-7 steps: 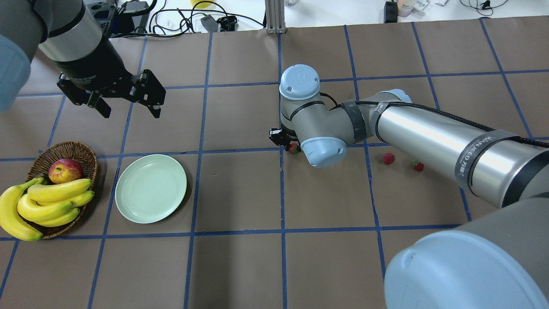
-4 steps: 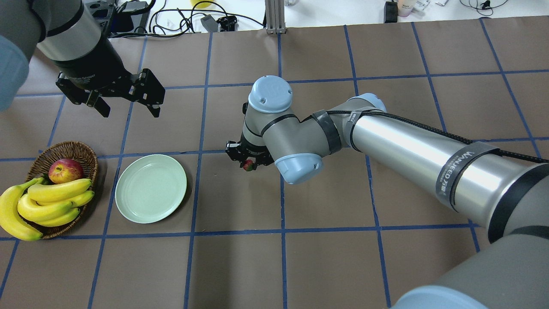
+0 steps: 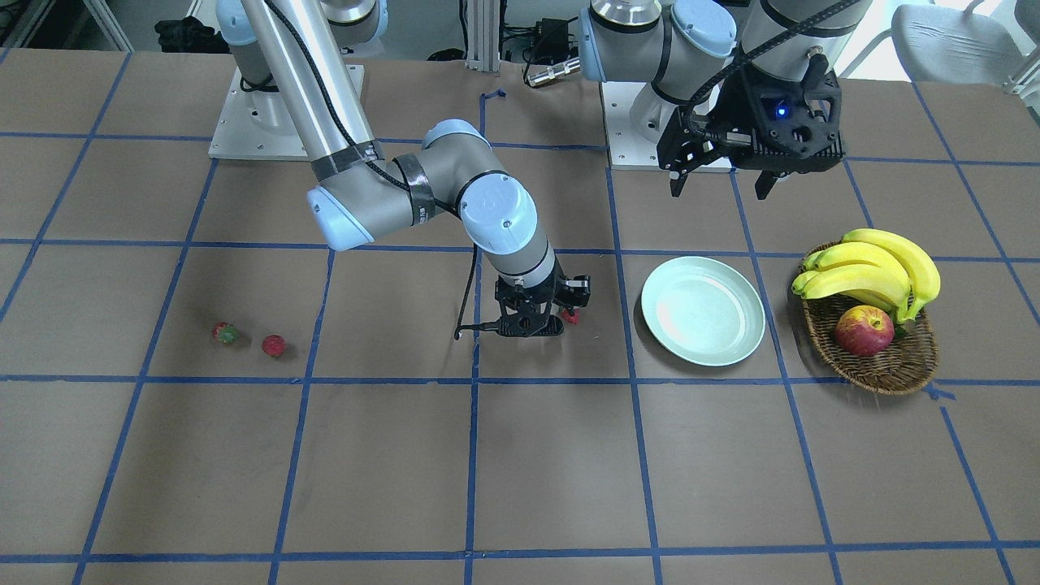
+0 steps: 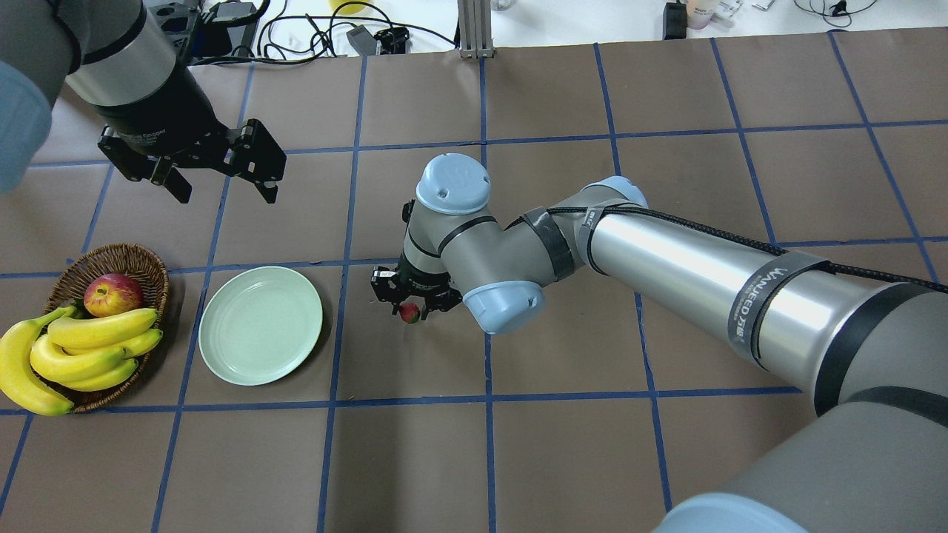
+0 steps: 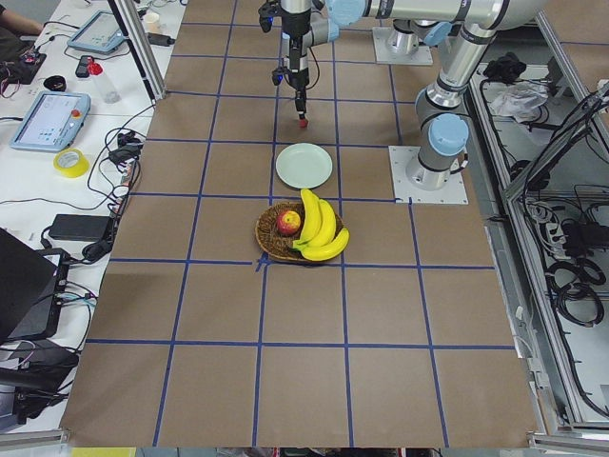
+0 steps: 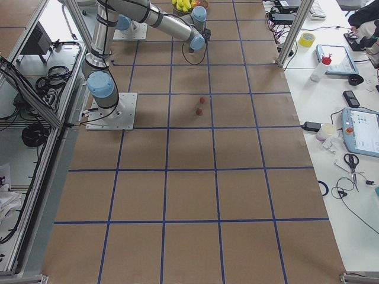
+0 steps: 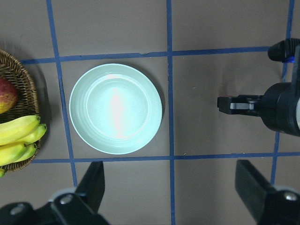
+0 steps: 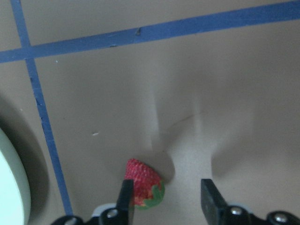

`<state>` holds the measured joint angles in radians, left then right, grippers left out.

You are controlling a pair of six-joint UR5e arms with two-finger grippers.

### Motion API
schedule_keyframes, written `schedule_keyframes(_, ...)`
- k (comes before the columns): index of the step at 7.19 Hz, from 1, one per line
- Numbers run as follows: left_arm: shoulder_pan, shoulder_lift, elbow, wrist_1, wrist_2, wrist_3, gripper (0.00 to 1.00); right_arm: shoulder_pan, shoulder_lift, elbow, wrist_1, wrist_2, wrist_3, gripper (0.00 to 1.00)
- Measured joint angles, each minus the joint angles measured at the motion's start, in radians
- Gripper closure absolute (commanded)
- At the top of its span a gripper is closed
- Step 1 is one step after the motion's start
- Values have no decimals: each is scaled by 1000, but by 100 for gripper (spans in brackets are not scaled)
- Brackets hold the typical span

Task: Collect all strawberries into plate
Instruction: 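Carry the strawberry toward the plate and release it beside the plate, then move the right gripper to the two far strawberries and grasp one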

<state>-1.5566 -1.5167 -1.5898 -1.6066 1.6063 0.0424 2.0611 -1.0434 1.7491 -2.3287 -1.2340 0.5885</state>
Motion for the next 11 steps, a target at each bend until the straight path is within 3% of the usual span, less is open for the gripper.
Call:
schedule_keyframes(3, 0, 0, 0, 4, -1, 0, 0, -61, -80, 2, 54, -118, -55, 0)
schedule_keyframes(7, 0, -2, -2, 7, -2, 0, 0, -303, -213, 7, 233, -313, -249, 0)
schedule_keyframes(9, 0, -1, -1, 14, -2, 1, 0, -409, -220, 33, 249, -374, -404, 7)
schedule_keyframes(11, 0, -2, -2, 15, -2, 1, 0, -515, -235, 110, 223, -390, -530, 6)
